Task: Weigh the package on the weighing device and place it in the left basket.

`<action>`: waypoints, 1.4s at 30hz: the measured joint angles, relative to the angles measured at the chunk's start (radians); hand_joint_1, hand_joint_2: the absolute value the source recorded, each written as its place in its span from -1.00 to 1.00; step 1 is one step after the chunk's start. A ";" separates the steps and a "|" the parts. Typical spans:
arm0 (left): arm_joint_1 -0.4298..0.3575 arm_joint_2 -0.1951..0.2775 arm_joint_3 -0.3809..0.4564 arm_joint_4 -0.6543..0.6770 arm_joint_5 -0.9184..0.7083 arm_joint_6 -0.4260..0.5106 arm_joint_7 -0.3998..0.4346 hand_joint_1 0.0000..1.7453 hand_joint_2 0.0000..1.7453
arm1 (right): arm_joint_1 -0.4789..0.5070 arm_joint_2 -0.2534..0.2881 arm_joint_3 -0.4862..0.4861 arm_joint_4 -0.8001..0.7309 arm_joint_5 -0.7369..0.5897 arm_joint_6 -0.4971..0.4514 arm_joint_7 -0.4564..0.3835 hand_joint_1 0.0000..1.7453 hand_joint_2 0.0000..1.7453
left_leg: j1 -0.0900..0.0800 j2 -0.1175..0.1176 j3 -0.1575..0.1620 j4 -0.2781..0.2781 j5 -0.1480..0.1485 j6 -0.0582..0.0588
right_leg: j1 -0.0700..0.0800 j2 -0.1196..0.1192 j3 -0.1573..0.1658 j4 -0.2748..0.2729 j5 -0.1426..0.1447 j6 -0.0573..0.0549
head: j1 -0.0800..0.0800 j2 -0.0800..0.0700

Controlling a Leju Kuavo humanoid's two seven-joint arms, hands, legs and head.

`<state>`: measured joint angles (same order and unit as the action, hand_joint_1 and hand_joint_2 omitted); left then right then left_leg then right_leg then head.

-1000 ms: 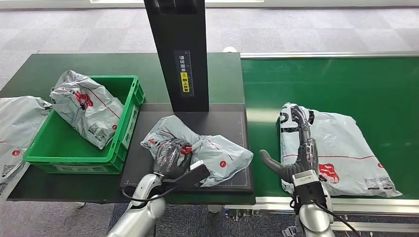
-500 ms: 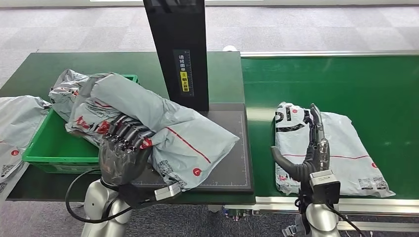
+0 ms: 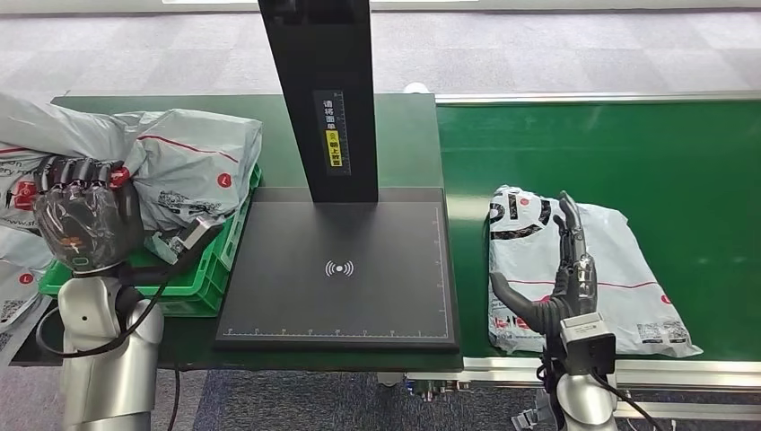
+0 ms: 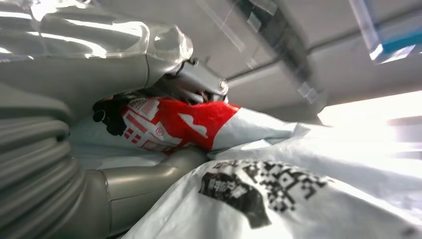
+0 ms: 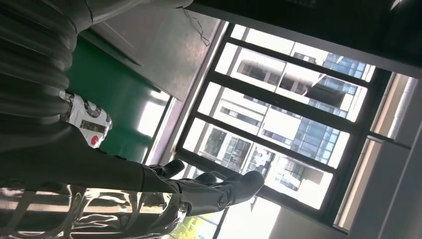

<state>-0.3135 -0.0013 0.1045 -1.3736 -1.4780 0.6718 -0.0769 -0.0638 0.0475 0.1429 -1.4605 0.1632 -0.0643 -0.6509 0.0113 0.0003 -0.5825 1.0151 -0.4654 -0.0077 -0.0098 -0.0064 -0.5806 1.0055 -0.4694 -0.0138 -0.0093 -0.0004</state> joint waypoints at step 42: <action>-0.303 0.168 -0.011 0.521 0.124 -0.348 0.223 -1.00 -1.00 | 0.055 0.073 -0.104 -0.094 0.086 0.061 0.057 -1.00 1.00 | 0.000 0.002 -0.002 0.000 0.000 0.000 | 0.000 0.002 -0.002 0.000 0.001 -0.002 | 0.000 0.000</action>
<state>-0.6162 0.1664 0.0936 -0.8523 -1.3540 0.3240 0.1460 -0.0090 0.1207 0.0389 -1.5547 0.2487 -0.0029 -0.5936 0.0112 0.0027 -0.5840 1.0152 -0.4657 -0.0081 -0.0099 -0.0042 -0.5827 1.0057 -0.4682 -0.0154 -0.0090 -0.0004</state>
